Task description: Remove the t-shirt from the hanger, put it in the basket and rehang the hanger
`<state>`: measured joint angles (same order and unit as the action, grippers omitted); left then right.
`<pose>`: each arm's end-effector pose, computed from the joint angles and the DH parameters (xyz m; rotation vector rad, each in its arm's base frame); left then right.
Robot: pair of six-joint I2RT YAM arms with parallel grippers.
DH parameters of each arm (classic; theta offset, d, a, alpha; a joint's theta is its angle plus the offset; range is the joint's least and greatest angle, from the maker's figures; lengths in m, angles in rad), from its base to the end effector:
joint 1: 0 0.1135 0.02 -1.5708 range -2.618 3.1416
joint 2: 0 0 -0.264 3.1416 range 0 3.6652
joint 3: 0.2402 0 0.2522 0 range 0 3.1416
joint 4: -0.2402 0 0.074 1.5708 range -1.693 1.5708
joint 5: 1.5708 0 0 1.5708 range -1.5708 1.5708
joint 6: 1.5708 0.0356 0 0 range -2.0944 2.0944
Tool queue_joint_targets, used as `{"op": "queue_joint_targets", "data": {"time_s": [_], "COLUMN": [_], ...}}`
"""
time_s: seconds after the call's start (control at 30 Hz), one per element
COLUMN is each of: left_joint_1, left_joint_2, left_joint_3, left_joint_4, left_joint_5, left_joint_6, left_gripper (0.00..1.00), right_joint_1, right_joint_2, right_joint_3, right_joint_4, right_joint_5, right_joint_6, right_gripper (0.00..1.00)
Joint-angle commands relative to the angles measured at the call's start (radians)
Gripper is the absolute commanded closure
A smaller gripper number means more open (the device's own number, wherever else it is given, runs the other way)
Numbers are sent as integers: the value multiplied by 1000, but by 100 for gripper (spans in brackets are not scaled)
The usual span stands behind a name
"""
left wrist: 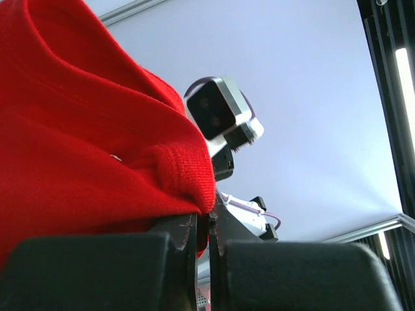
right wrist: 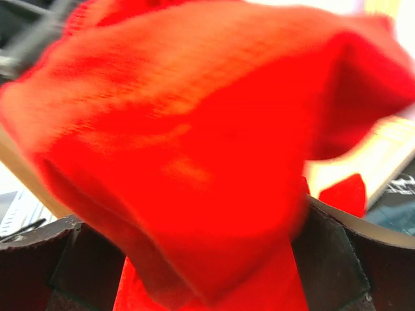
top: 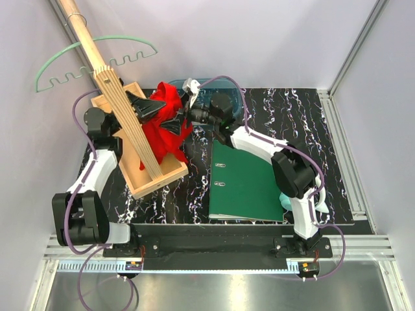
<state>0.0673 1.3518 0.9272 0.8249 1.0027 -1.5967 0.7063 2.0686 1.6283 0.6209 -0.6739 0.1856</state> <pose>0.2977 -0.0100 0.3613 -0.2295 1.6171 -1.8127 0.3609 0.3371 0.3136 -0.9440 1.2213 1.1859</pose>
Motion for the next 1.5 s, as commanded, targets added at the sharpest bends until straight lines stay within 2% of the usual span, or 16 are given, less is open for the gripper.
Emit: {"op": "queue_joint_targets", "data": {"time_s": [0.0,0.13,0.3,0.4,0.53,0.6,0.67,0.7,0.73,0.77,0.87,0.97,1.13,1.23,1.33,1.47], "left_joint_1": [-8,-27,-82,-90,-93,-93,-87,-80,-74,-69,-23,15,43,45,43,43], "left_joint_2": [4,24,40,24,23,23,18,12,1,-28,-84,-121,-215,-296,-380,-465], "left_joint_3": [94,145,171,180,188,203,232,245,260,284,291,213,93,50,-5,-82], "left_joint_4": [-13,-79,-42,-154,-170,-188,-281,-341,-415,-570,-764,-767,-822,-973,-1107,-1170], "left_joint_5": [27,-4,-24,-29,-45,-42,-39,-48,-61,-78,-166,-208,-231,-303,-369,-426], "left_joint_6": [33,63,26,102,110,113,173,214,321,378,535,552,644,760,849,905], "left_gripper": [100,100,100,100,100,100,100,96,82,75,48,30,28,29,29,28], "right_joint_1": [28,36,47,56,55,56,56,56,56,56,56,55,42,18,-11,-51], "right_joint_2": [-4,-15,15,7,-7,-8,-24,-36,-69,-91,-185,-246,-329,-355,-360,-334], "right_joint_3": [-31,-36,-2,-7,-76,-87,-85,-90,-100,-120,-215,-235,-274,-251,-194,-38], "right_joint_4": [174,203,178,169,293,312,297,281,258,251,211,114,11,-39,-75,-119], "right_joint_5": [-1,5,157,262,342,350,367,381,411,431,500,510,548,553,554,556], "right_joint_6": [41,71,69,84,133,173,208,234,244,248,230,181,144,132,107,51], "right_gripper": [0,0,0,11,29,61,100,100,100,100,100,100,100,100,100,100]}}
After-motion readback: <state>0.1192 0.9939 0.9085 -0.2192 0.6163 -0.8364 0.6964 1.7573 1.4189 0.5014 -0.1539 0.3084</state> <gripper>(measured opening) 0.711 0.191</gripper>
